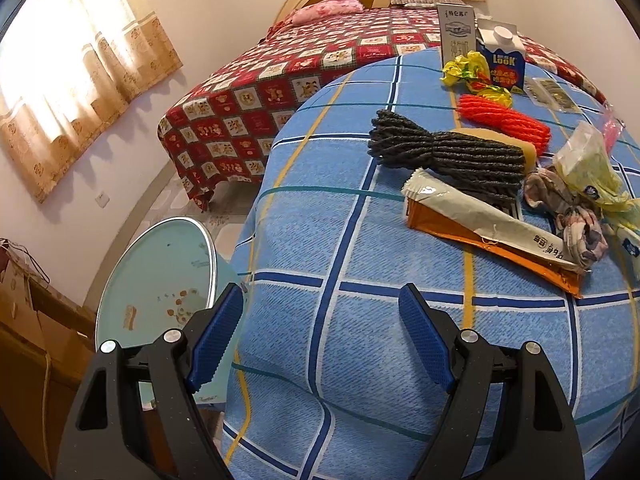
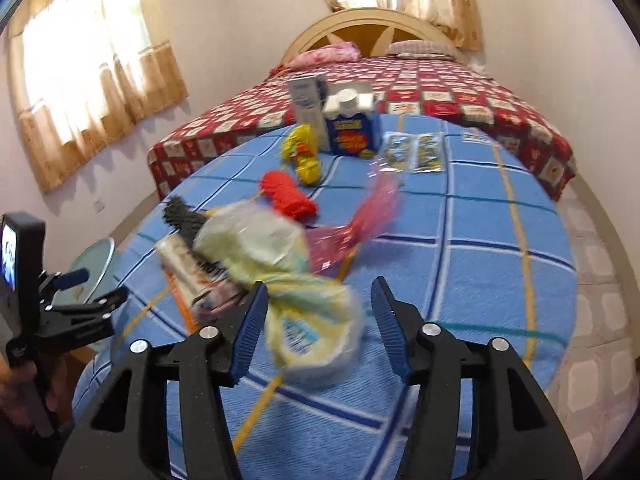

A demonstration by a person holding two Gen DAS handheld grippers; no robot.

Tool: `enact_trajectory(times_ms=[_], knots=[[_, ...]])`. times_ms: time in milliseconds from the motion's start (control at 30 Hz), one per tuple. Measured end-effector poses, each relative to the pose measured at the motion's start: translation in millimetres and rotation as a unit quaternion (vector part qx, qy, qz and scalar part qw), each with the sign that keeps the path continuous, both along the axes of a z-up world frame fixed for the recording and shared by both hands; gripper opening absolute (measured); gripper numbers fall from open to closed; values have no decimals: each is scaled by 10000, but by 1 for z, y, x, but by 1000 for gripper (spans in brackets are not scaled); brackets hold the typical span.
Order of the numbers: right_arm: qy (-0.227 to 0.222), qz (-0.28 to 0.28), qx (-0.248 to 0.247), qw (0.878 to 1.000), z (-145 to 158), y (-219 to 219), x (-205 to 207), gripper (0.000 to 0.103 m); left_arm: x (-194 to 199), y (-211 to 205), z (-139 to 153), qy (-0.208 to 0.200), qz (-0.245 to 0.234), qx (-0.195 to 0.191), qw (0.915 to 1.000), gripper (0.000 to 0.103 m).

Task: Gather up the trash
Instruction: 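Grasp the plaid cloth with the left tool while the right tool grasps the clear-yellow bag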

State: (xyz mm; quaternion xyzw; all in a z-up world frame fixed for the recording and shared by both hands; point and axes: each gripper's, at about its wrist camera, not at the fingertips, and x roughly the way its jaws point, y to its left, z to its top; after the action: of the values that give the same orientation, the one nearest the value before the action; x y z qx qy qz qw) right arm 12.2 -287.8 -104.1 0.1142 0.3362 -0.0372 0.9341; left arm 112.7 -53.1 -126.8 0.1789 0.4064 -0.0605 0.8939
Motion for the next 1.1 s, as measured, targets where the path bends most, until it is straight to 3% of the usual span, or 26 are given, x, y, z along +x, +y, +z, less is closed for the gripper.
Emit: enact_trajectory(times_ms=[67, 233, 300, 533, 867, 1100], knots=[[115, -111, -79, 9998, -5, -7, 5, 43, -1, 0, 0, -8, -5, -5, 10000, 79], [613, 386, 57, 9974, -33, -5, 28, 42, -1, 0, -2, 18, -18, 12, 10000, 79], [600, 493, 300, 9965, -35, -8, 30, 31, 0, 2, -3, 42, 11, 5, 10000, 79], [491, 622, 103, 9968, -33, 2, 25, 5, -1, -1, -2, 40, -10, 8, 10000, 79], [-164, 132, 216, 9995, -6, -11, -5, 3, -8, -16, 7, -73, -149, -8, 9999, 79], [-486, -426, 135, 9978, 18, -36, -34, 3, -23, -45, 20, -267, -561, -145, 9980, 79]])
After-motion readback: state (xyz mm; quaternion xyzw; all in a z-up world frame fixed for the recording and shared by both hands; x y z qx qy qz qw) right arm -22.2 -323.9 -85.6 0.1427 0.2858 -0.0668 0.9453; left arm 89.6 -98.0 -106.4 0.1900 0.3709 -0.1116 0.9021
